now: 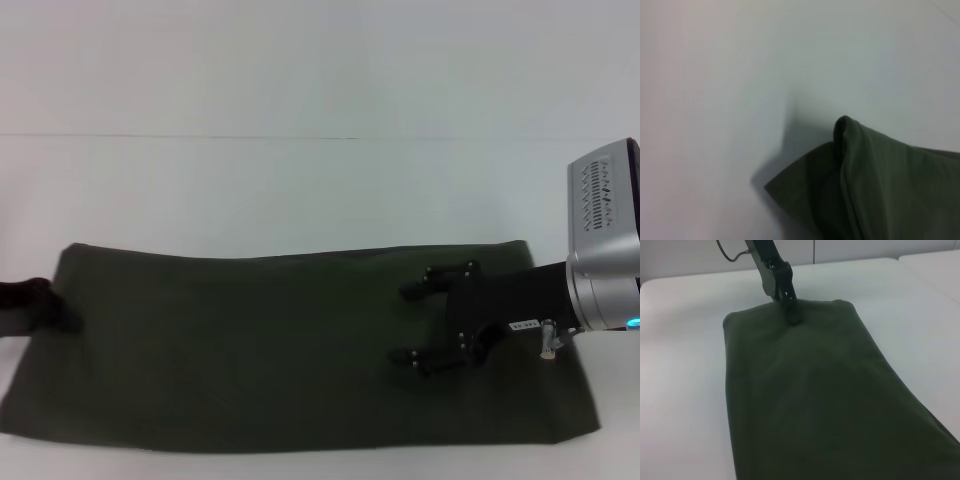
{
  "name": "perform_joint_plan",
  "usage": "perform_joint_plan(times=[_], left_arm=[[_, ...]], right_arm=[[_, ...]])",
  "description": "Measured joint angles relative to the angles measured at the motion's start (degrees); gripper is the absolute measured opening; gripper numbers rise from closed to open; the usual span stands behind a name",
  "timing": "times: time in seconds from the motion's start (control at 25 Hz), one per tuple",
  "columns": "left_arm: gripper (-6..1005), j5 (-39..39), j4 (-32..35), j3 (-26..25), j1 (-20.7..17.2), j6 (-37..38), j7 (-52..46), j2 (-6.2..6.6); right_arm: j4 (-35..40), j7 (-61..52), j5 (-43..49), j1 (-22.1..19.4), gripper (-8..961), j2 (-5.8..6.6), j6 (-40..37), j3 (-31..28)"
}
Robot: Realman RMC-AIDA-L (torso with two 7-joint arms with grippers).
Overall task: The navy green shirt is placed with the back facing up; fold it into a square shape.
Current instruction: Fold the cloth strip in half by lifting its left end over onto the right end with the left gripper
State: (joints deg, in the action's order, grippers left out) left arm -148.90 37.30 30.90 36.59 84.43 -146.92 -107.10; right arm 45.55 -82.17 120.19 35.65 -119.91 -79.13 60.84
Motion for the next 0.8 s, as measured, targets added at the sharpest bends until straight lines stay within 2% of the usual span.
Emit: perform_joint_plan(times=[0.32, 0.56, 0.8], left_arm=[[57, -6.08, 2.01, -3.43, 0.24, 0.46, 0.05, 2.64], [56, -5.95, 2.54, -4.4, 0.58, 2.87, 0.53, 3.11], [56, -5.44, 3.29, -6.48, 1.76, 6.43, 0.37, 3.48]], right_arm=[[-0.25, 1.15, -0.6, -0.67, 896, -0.22, 0.19, 0.43], [-0.98, 3.17, -3.48, -0.53, 897, -0.33, 0.07, 0.96], [-2.08, 3.88, -7.5, -1.01, 793, -0.27, 1.13, 1.27]])
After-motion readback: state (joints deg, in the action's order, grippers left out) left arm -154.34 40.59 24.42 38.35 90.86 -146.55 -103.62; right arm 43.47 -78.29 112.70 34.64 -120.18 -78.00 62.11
